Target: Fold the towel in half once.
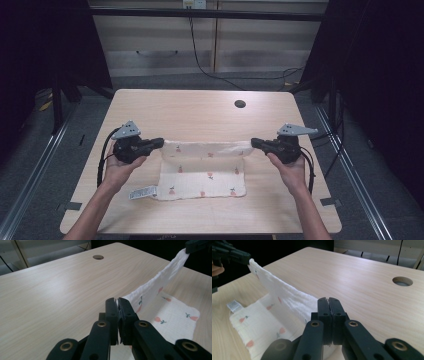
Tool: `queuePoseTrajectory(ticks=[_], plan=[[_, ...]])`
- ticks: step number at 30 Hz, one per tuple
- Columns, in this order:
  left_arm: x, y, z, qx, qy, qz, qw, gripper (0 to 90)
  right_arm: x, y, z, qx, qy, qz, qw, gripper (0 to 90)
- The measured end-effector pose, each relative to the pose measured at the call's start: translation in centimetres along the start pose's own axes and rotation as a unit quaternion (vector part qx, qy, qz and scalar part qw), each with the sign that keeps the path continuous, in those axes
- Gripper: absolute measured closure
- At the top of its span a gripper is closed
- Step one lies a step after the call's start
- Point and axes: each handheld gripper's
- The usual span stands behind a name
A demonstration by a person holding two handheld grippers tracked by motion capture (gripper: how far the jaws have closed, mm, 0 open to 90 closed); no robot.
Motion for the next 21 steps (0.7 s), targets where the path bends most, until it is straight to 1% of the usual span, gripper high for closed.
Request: queuePoseTrajectory(ticks=[2,3,5,7,9,12,14,17,18,20,21], plan=[[-0.2,0.5,-0.3,0.006,-0.001,0.007,1.0,87.3,-0.3,-0.2,-0.3,0.001,-0.004,-0.001,1.0,89.1],[-0.3,0.9,-0.3,0.002,-0.001,0.007,1.0,87.3,-0.5,-0.3,-0.4,0.004,-0.006,-0.001,1.0,89.1],[-0.8,1.5,-0.5,0.003,-0.004,0.011,0.9999,87.3,-0.7,-0.6,-0.8,0.005,-0.007,-0.003,1.0,89.1],[-1.1,1.9,-0.6,0.001,-0.013,0.014,0.9998,87.3,-1.0,-1.2,-1.1,0.001,-0.002,-0.009,1.0,89.1],[-1.4,2.2,-0.8,-0.002,-0.018,0.015,0.9997,87.3,-1.3,-1.9,-1.5,0.002,-0.005,-0.018,0.9998,89.1],[-2.2,2.5,-0.9,-0.002,-0.036,0.021,0.9991,87.2,-2.0,-2.6,-1.8,0.005,-0.017,-0.019,0.9997,89.1],[-2.9,2.4,-0.9,-0.002,-0.046,0.019,0.9987,87.2,-2.8,-2.9,-1.9,0.005,-0.026,-0.02,0.9994,89.1],[-4.3,2.5,-0.8,-0.008,-0.063,0.012,0.9979,87.2,-4.1,-3.2,-2.1,0.011,-0.035,-0.006,0.9993,89.1],[-4.6,2.5,-0.9,-0.005,-0.068,0.018,0.9975,89.5,-4.7,-3.4,-2.0,0.014,-0.045,-0.007,0.9989,89.1],[-5.3,2.6,-0.9,-0.01,-0.073,0.012,0.9972,89.5,-5.2,-3.7,-2.0,0.014,-0.054,-0.007,0.9984,89.1],[-5.7,2.6,-0.9,-0.013,-0.076,0.01,0.997,89.5,-5.5,-3.8,-2.0,0.019,-0.059,-0.006,0.998,89.1]])
Point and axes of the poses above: each handheld gripper's, and its own axes: z roughly forward along the jaws, x roughly out of its top, y roughly to its right, and after that the axes turned 1 degree about -x, right-handed
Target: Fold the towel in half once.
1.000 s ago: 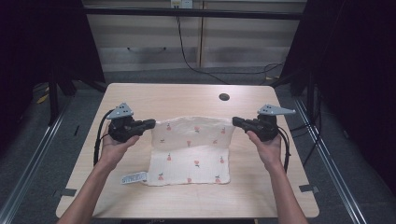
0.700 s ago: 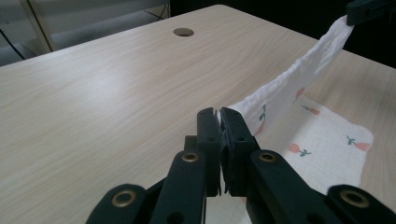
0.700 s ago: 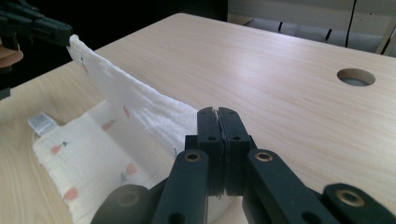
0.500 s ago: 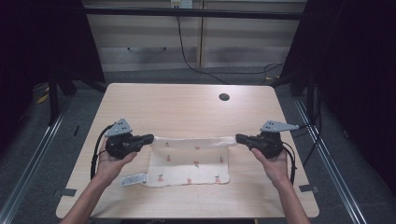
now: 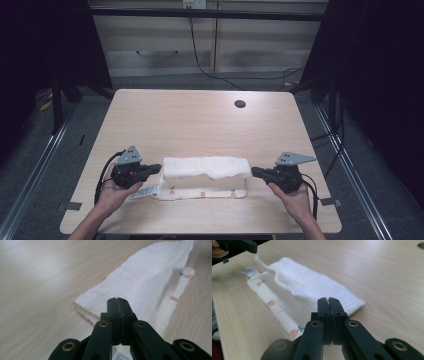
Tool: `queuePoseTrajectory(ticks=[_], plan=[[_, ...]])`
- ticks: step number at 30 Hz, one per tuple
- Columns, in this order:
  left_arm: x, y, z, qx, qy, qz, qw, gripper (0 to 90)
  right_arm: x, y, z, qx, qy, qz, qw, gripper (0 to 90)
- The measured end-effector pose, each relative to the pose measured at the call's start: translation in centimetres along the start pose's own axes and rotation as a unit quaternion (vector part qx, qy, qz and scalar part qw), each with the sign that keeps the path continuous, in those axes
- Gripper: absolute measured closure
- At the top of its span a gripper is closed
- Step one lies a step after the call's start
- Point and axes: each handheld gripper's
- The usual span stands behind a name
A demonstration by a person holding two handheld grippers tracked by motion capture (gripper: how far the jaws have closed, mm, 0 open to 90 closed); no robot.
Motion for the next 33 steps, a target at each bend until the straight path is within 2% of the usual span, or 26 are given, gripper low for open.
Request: queuePoseTrajectory(ticks=[3,6,14,19,24,31,32,33], plan=[[-0.8,0.3,0.5,-0.003,-0.015,0.002,0.9999,89.6,-1.0,-0.1,0.1,0.008,-0.009,0.009,0.9999,89.1],[-0.7,0.4,1.0,-0.01,-0.02,0.002,0.9997,89.7,-1.8,-0.2,0.6,0.011,-0.027,0.013,0.9995,89.1],[-1.1,1.0,2.4,-0.025,-0.043,0.01,0.9987,86.0,-3.5,-0.7,1.9,0.018,-0.078,0.006,0.9968,88.9],[-1.5,1.4,2.8,-0.031,-0.052,0.003,0.9982,76.8,-3.9,-0.6,2.2,0.019,-0.09,0.006,0.9957,88.6],[-1.7,1.8,3.1,-0.05,-0.058,0.007,0.997,69.7,-4.4,-0.6,2.6,0.016,-0.107,0.003,0.9941,88.5],[-2.0,2.6,3.4,-0.066,-0.068,0.032,0.995,64.6,-4.4,-0.7,2.6,0.016,-0.108,0.004,0.994,88.4],[-2.0,2.8,3.5,-0.068,-0.069,0.031,0.9948,63.7,-4.4,-0.6,2.7,0.016,-0.108,0.006,0.994,88.4],[-2.0,2.8,3.5,-0.067,-0.074,0.04,0.9942,63.3,-4.4,-0.6,2.7,0.016,-0.108,0.006,0.994,88.4]])
Point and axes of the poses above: each handheld gripper's, and its own axes: z roughly forward along the jaws, x roughly out of its top, y roughly to its right, and after that the axes turned 1 degree about -x, right-handed
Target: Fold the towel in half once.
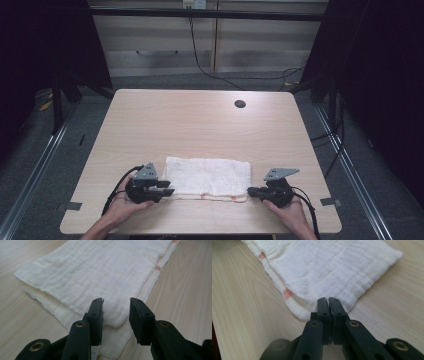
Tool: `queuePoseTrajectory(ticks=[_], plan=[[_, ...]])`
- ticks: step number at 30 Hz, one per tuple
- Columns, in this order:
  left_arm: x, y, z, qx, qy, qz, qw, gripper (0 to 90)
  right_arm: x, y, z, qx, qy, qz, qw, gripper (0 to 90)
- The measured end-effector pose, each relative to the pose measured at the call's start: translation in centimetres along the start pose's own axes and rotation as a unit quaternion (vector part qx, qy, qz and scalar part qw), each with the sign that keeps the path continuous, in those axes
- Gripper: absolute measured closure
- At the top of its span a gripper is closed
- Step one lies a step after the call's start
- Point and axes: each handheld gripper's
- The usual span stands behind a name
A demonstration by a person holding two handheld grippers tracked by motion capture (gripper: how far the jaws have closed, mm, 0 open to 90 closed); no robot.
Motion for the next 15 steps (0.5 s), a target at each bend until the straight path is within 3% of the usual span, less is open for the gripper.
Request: queuePoseTrajectory(ticks=[4,7,8,10,15], plan=[[-0.1,0.0,0.2,0.008,-0.01,0.002,0.9999,63.2,0.0,0.0,0.0,0.001,0.001,0.001,1.0,88.3],[-0.1,0.1,0.3,0.014,-0.01,0.013,0.9998,76.8,0.0,0.0,0.0,0.002,0.0,0.001,1.0,88.2],[0.0,0.0,0.3,0.016,-0.01,0.008,0.9998,83.9,0.0,0.0,0.0,0.002,0.0,0.002,1.0,88.3],[0.1,-0.3,0.1,0.013,-0.007,0.006,0.9999,88.0,0.1,0.0,0.1,0.003,0.002,-0.001,1.0,88.3],[0.9,-0.8,-1.2,0.021,0.034,-0.005,0.9992,88.9,0.7,-0.2,-0.6,0.003,0.023,0.001,0.9997,88.4]])
Point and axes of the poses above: each handheld gripper's, and its own axes: z roughly forward along the jaws, x roughly out of its top, y roughly to its right, and after that the axes turned 1 degree about -x, right-handed
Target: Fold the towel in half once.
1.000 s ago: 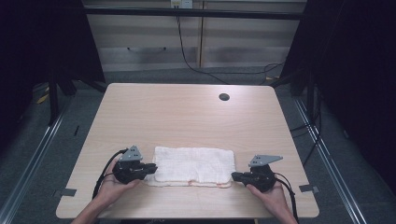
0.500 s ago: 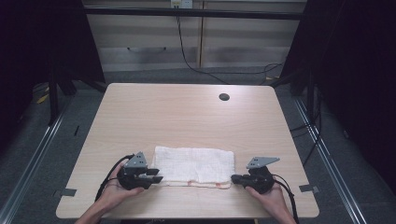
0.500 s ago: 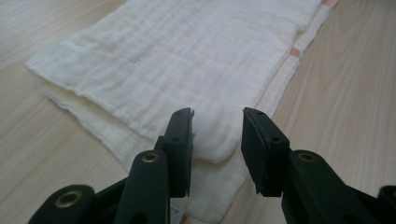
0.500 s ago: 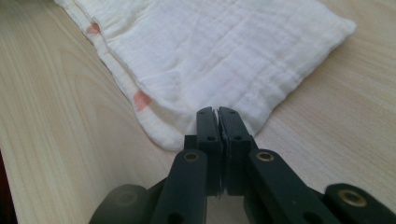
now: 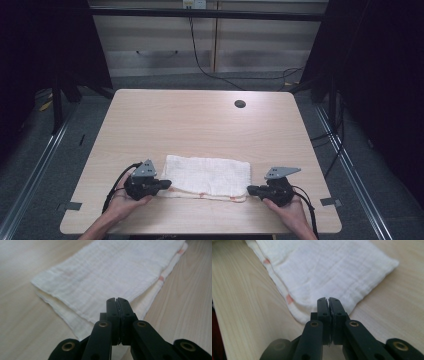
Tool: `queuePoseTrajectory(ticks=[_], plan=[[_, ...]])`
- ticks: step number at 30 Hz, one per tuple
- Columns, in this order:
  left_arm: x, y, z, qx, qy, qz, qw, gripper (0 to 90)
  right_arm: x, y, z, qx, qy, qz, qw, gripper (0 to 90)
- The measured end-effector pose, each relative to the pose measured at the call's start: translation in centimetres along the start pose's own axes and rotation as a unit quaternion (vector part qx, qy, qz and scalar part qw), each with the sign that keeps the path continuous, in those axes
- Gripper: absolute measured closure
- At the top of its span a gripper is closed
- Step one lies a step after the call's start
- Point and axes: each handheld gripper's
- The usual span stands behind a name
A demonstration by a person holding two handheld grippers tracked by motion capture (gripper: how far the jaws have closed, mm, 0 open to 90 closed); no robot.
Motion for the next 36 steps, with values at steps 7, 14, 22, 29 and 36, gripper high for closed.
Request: queuePoseTrajectory(ticks=[7,14,22,29,36], plan=[[2.6,-0.7,-2.5,0.016,0.065,-0.011,0.9977,89.2,1.4,-0.2,-1.6,-0.004,0.051,0.001,0.9987,88.7],[0.2,-0.6,-2.5,0.016,0.025,-0.013,0.9995,89.1,0.4,-1.6,-1.4,0.017,0.036,-0.008,0.9992,88.5],[-1.9,-0.4,-1.4,0.009,-0.031,-0.014,0.9994,87.2,-1.1,-1.6,-0.2,0.021,-0.017,-0.009,0.9996,84.1],[-1.5,-0.5,-2.2,-0.009,-0.002,-0.017,0.9998,79.6,-0.8,-1.4,-1.0,0.026,0.005,0.002,0.9996,76.3],[-0.6,-1.8,-0.1,0.009,-0.023,-0.027,0.9993,79.1,0.9,-0.4,-1.1,0.014,0.029,0.004,0.9995,74.0]])
Point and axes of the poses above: each handheld gripper's, and its own axes: z roughly forward along the jaws, x roughly out of its top, y roughly to its right, and after that the axes turned 1 degree about -x, right-handed
